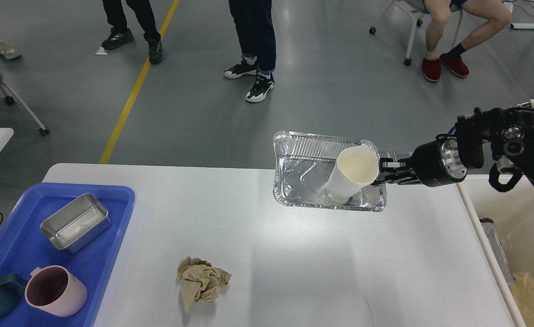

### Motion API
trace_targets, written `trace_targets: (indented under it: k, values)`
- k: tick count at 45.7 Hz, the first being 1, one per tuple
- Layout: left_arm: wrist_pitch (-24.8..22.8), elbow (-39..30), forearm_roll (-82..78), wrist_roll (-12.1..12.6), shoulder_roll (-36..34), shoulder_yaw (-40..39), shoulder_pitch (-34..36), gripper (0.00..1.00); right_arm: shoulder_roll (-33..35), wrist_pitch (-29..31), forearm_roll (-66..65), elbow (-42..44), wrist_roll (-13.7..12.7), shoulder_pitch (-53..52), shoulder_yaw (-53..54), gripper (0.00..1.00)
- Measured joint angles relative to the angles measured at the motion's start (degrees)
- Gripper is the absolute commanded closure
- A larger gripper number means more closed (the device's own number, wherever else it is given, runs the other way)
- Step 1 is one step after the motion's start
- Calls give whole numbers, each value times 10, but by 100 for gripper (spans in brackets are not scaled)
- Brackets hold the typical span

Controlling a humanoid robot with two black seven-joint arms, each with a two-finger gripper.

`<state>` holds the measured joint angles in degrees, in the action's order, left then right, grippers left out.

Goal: Tidy desktop

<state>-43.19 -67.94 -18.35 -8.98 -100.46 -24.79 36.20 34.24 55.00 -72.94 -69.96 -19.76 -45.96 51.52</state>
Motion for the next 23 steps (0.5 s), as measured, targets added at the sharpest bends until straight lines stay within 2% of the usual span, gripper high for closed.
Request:
trace_targets:
  k: [4, 10, 17, 20, 23]
  values:
    - [-3, 2, 0, 4, 8, -15, 20, 2, -2, 0, 0, 0, 0, -1, 0, 100]
    - [26, 4, -3, 17, 48, -22, 36, 2, -2, 0, 0, 0, 0, -7, 0, 100]
    - [33, 3, -30, 29, 93, -23, 67, 2, -2, 0, 0, -2, -2, -7, 0, 100]
    - [33, 3, -55, 59, 116, -24, 94, 2, -2, 0, 0, -2, -2, -7, 0, 100]
    - [29, 1, -82, 119, 147, -24, 130, 2, -1, 0, 0, -3, -3, -7, 0, 100]
